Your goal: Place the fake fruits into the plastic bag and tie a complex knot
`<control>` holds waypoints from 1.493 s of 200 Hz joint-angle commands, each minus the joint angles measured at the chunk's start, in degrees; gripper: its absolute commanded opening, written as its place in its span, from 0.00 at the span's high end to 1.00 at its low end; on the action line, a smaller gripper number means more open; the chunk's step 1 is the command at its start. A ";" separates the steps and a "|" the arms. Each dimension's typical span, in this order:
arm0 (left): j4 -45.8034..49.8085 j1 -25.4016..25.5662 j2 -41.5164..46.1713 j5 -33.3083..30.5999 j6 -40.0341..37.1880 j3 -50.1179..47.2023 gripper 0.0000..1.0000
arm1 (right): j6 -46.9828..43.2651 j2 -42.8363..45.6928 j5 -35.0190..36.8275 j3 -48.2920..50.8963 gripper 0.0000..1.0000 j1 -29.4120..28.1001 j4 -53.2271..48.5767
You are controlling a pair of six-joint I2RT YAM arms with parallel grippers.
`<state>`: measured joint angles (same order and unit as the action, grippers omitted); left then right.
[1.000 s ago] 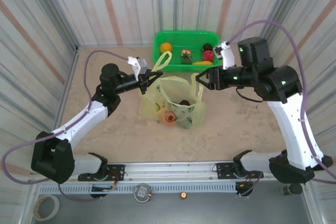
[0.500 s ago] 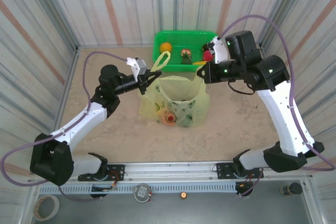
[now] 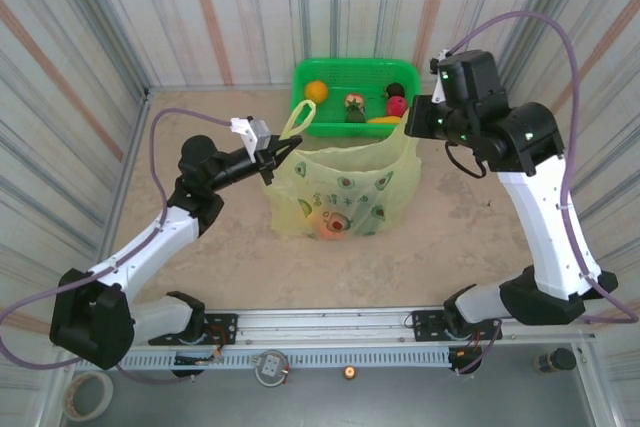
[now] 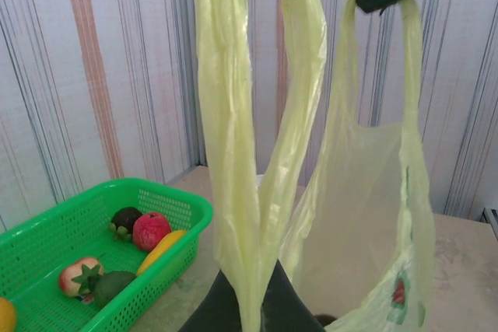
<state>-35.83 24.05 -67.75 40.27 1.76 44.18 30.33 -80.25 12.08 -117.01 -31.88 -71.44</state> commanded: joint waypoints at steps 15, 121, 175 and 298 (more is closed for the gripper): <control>-3.83 -0.41 -1.32 0.89 1.49 0.26 1.00 | 21.78 -3.28 20.48 0.86 1.00 -5.14 0.30; -2.60 -0.73 -2.09 -0.45 0.53 0.44 1.00 | 52.49 -20.18 34.19 -17.67 1.00 -12.16 -11.11; -0.60 -1.39 -3.21 -0.31 0.43 1.34 1.00 | 15.35 -12.85 27.35 -3.79 0.44 -12.03 7.87; -0.57 -2.58 -4.72 2.16 1.12 2.16 1.00 | -44.20 25.85 -62.53 52.20 0.10 20.97 59.41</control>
<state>-35.79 22.11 -72.40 40.86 2.44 44.88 -2.28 -50.04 -25.78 -68.27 -17.58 -20.49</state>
